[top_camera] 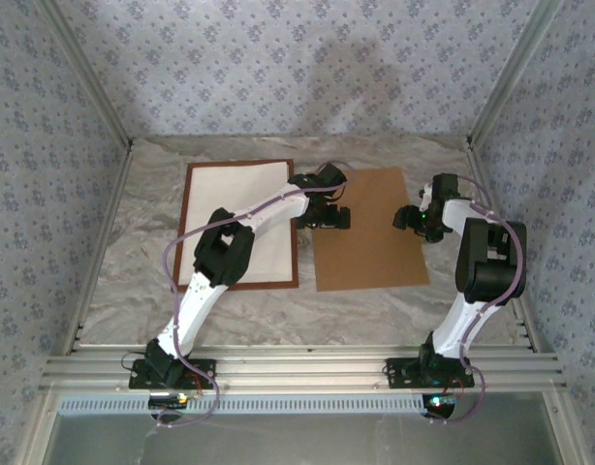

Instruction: Put the photo into the frame

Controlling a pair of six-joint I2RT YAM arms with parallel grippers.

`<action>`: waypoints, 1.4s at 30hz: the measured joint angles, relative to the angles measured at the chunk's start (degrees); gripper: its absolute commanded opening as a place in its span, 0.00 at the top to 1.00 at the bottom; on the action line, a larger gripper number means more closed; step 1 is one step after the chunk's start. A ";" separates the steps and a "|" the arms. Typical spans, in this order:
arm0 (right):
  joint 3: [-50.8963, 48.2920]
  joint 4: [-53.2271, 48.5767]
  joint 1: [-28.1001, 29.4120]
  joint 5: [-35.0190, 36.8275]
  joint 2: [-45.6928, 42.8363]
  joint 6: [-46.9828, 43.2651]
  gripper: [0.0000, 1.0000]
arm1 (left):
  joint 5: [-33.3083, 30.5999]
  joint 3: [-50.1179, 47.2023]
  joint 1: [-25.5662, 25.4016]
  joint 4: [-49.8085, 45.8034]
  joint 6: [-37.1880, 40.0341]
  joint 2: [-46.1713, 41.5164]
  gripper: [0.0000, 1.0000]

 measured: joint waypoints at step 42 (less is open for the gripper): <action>-0.44 0.85 -1.07 -3.04 0.00 0.52 0.27 | 0.17 0.26 0.00 -0.35 0.26 -5.64 0.02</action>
